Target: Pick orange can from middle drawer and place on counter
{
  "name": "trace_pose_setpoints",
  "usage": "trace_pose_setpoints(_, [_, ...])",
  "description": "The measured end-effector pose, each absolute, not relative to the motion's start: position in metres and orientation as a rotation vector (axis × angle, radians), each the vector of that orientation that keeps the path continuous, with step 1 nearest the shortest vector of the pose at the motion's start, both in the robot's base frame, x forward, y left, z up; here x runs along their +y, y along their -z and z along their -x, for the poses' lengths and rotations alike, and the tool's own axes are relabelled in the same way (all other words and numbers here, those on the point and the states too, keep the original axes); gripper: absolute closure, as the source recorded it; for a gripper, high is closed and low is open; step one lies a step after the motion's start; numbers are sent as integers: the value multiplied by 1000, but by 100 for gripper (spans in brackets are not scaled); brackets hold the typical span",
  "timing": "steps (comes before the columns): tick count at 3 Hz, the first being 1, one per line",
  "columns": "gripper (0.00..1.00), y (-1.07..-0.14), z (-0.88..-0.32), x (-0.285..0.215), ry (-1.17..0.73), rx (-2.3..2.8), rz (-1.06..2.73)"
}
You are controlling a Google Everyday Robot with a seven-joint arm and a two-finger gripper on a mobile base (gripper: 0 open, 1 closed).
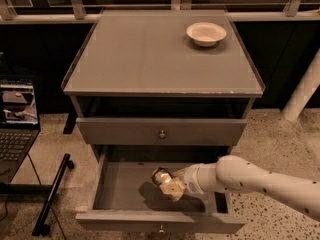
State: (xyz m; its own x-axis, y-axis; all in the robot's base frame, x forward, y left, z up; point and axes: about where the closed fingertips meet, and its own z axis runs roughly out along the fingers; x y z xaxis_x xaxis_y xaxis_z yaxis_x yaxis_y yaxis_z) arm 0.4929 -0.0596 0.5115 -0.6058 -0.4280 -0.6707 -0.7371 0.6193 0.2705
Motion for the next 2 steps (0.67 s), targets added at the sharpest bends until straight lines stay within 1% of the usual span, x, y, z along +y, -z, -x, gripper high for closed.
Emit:
trace_pose_setpoints(1, [100, -538, -491, -58, -699, 2269, 973])
trace_pose_setpoints(2, [100, -600, -488, -60, -615, 2221, 1085])
